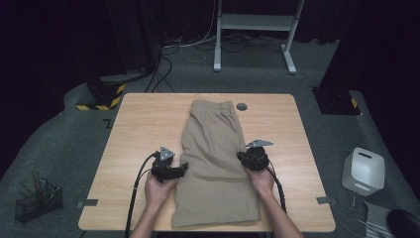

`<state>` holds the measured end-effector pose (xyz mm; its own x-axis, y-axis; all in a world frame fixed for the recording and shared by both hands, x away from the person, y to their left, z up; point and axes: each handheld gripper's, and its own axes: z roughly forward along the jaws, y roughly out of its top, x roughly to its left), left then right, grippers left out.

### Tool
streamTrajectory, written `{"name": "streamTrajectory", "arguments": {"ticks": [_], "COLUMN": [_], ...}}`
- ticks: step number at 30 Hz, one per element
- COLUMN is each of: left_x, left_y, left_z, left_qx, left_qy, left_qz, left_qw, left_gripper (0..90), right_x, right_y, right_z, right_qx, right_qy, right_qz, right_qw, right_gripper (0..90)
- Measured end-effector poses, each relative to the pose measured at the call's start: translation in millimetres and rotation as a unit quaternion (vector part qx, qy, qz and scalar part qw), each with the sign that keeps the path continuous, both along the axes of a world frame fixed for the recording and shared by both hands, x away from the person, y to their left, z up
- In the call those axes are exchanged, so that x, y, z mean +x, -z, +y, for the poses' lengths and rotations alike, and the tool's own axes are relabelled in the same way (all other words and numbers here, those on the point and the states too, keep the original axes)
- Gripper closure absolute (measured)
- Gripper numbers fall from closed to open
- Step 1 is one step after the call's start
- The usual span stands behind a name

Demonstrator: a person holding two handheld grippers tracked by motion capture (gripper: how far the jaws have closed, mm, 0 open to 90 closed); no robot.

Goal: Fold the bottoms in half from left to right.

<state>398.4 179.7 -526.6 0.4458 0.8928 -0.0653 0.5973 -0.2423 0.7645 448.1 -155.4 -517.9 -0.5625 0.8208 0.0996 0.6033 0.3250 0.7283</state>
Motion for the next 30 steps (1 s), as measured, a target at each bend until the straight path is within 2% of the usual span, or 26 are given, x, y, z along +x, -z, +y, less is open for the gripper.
{"name": "streamTrajectory", "arguments": {"ticks": [2,7,11,12,13,15,17,18,20,22,25,29,30], "left_x": [0.4,0.6,0.5,0.4,0.4,0.3,0.3,0.3,0.3,0.3,0.3,0.3,0.3], "left_y": [0.1,0.3,0.3,0.4,0.4,0.4,0.4,0.3,0.3,0.3,0.3,0.3,0.3], "left_z": [0.4,-0.8,-1.4,-1.6,-1.8,-2.3,-2.4,-2.3,-2.3,-2.2,-2.1,-2.0,-2.0], "left_qx": [0.0,0.005,0.007,0.008,0.008,0.01,0.011,0.011,0.01,0.01,0.01,0.01,0.01], "left_qy": [0.0,0.0,-0.001,0.0,0.001,0.003,0.002,0.002,0.002,0.003,0.003,0.004,0.004], "left_qz": [0.002,0.002,0.001,0.001,0.001,0.001,0.001,0.001,0.001,0.001,0.001,0.001,0.001], "left_qw": [1.0,1.0,1.0,1.0,1.0,1.0,0.9999,0.9999,0.9999,0.9999,0.9999,0.9999,0.9999], "left_gripper": [30.1,30.0,30.0,30.0,29.9,29.6,29.6,29.7,29.7,29.8,29.9,30.0,30.0], "right_x": [0.5,2.5,12.2,16.1,21.6,28.2,31.2,31.6,29.0,23.1,7.0,-16.0,-19.3], "right_y": [-4.1,-23.7,-29.8,-26.7,-20.2,-8.8,-3.1,-3.4,-6.6,-12.1,-22.2,-26.8,-25.5], "right_z": [-0.7,-6.4,-15.8,-19.6,-23.0,-24.2,-24.2,-23.6,-23.4,-27.3,-31.9,-23.8,-20.6], "right_qx": [-0.007,-0.012,-0.026,-0.028,-0.038,-0.055,-0.049,-0.047,-0.053,-0.036,-0.019,-0.014,-0.018], "right_qy": [0.001,0.018,0.04,0.047,0.056,0.06,0.063,0.066,0.073,0.08,0.079,0.044,0.037], "right_qz": [-0.006,-0.042,-0.047,-0.04,-0.022,-0.003,-0.001,0.001,-0.004,-0.007,-0.029,-0.058,-0.059], "right_qw": [1.0,0.9989,0.9977,0.9977,0.9975,0.9967,0.9968,0.9968,0.9959,0.9961,0.9962,0.9973,0.9974], "right_gripper": [88.5,88.7,88.8,88.8,88.9,88.6,86.7,81.0,69.3,65.5,63.2,62.6,62.2]}}
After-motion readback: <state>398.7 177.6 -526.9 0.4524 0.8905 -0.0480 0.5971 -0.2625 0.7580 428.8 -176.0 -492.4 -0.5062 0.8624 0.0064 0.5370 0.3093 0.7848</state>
